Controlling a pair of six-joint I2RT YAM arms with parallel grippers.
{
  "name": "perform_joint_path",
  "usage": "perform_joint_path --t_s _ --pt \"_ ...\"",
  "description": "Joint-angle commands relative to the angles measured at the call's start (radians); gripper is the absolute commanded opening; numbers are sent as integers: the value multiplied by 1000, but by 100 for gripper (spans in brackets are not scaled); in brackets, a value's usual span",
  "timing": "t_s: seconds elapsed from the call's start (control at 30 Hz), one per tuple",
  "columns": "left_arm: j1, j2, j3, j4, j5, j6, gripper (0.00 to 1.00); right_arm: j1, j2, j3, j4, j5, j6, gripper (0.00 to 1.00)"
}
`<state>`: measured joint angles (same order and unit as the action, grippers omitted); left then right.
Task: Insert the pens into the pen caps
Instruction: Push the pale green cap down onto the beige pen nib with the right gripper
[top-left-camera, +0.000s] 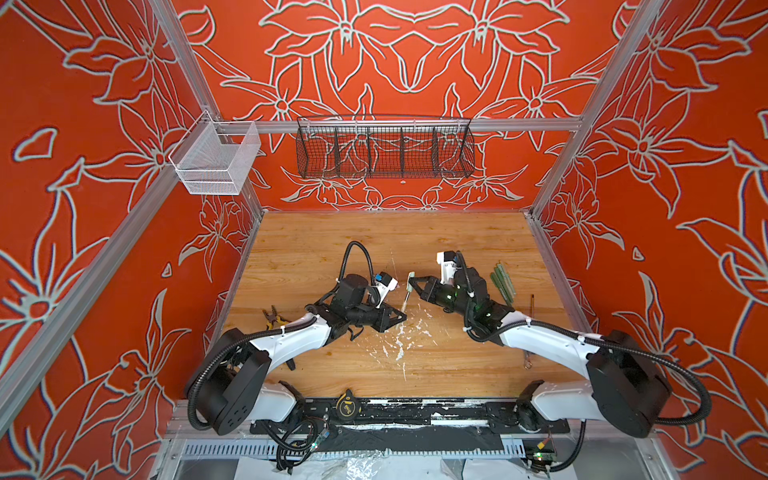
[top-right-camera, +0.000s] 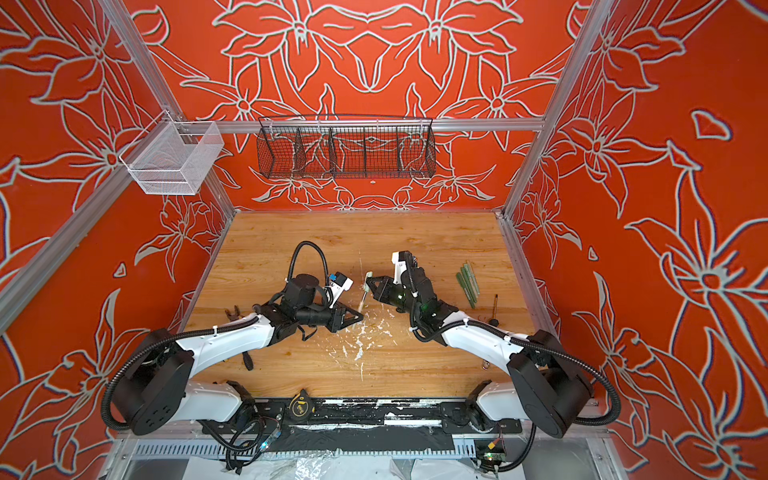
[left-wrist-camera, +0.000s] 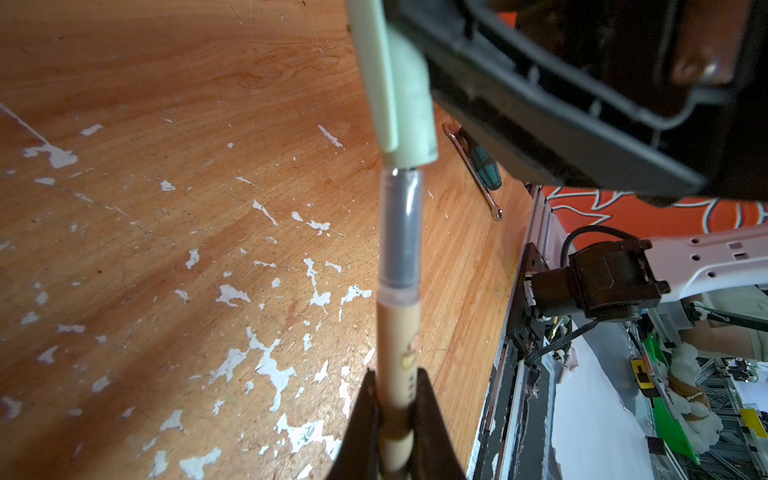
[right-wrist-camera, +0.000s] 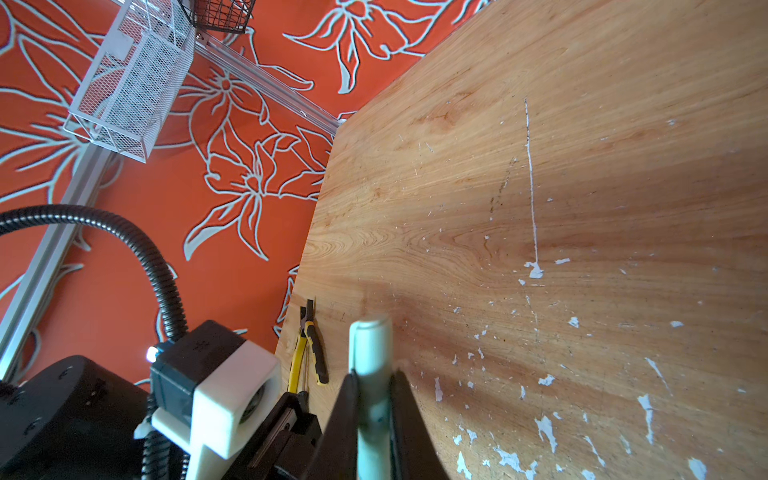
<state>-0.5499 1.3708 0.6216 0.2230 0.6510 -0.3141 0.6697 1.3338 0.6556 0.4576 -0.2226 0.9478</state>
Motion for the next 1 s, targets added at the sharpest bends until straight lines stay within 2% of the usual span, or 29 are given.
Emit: perform_joint_path --t_s 0.0,0.4,0.73,0.97 --pt "10 -11 -2 60 10 -6 0 11 -26 -8 10 11 20 0" --pt "18 -9 1 157 19 -29 0 34 -100 -67 -19 86 40 0" --pt "18 17 -1 258 37 -56 0 66 -102 -110 25 109 53 0" --pt "18 27 10 288 70 -43 0 70 -129 -83 -66 128 77 0"
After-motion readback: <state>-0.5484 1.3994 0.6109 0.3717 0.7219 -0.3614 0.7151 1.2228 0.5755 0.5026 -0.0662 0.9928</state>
